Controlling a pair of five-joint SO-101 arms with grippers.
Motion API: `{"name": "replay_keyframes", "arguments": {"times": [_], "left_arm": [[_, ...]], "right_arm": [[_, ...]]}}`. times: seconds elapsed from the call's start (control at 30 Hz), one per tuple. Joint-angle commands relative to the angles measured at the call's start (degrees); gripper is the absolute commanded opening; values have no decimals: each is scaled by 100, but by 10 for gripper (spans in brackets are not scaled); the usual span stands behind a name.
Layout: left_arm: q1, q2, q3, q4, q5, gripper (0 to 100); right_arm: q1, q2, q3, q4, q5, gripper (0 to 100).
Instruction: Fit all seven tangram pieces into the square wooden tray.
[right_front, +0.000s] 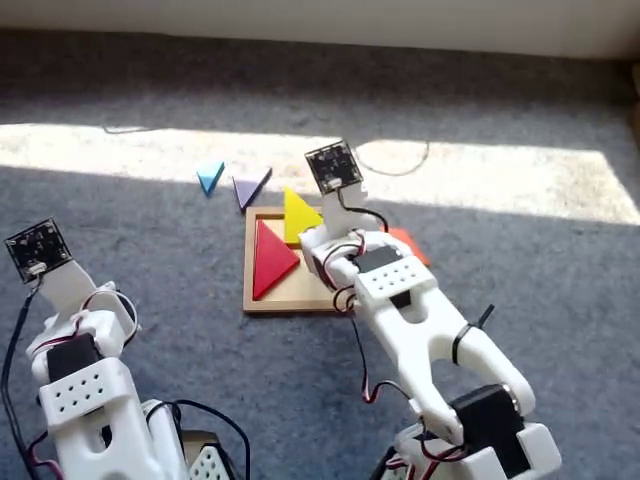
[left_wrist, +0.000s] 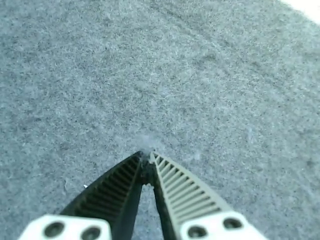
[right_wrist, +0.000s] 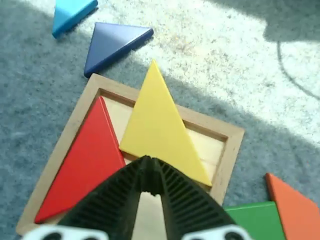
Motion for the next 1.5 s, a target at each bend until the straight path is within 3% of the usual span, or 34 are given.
{"name": "replay_keyframes", "arguments": {"times": [0.0, 0.37, 0.7, 1.03, 1.23, 1.47], "left_arm": [[-40, -75, -31, -70, -35, 5], [-40, -75, -31, -70, -35, 5], [-48, -75, -31, -70, -35, 5], [-40, -75, -31, -70, -35, 5], [-48, -75, -31, -70, -35, 5], [-57, -75, -31, -70, -35, 5]], "right_arm": [[-365, -31, -57, -637, -1011, 9], [-708, 1727, -66, -3169, -1081, 9], [-532, 2114, -4, -3327, -1081, 9], [-391, 1147, -48, -989, -1073, 9], [-145, 1007, -48, -453, -1064, 9], [180, -497, 198, -119, -1055, 9]]}}
